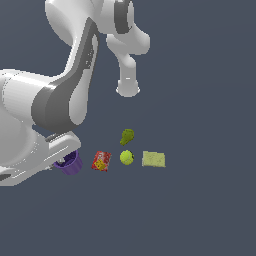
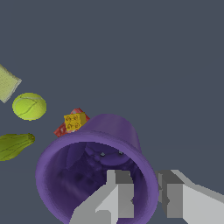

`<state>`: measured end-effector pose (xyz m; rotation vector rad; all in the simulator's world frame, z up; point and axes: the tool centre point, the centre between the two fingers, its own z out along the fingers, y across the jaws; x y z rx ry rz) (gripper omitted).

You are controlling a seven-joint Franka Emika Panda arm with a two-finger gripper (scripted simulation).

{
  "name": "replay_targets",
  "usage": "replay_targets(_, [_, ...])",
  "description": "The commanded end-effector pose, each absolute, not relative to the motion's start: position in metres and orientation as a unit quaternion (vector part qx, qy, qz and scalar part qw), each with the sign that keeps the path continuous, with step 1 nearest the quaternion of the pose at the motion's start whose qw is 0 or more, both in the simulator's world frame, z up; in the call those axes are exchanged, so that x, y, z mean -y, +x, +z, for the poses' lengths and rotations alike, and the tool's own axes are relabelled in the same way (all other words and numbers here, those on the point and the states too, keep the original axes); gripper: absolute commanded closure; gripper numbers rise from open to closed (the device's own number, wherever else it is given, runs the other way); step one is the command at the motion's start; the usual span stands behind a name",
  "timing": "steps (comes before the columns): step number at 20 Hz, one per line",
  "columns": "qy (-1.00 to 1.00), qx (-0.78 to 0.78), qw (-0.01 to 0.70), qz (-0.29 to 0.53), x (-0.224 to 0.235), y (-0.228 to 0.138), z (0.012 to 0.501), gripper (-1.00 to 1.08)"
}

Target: Pick up a designated object from a clutter of objects.

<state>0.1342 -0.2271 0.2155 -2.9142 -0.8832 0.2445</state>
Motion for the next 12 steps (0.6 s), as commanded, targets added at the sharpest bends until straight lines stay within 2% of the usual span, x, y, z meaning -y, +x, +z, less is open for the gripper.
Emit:
replay_targets(1, [-0.954, 0.292, 0.038, 0.064, 0.226, 0.132, 0.254, 1.08])
replay_targets(12, [-0.953, 0.302, 0.02, 0.005, 0.222, 0.113, 0.399, 1.08])
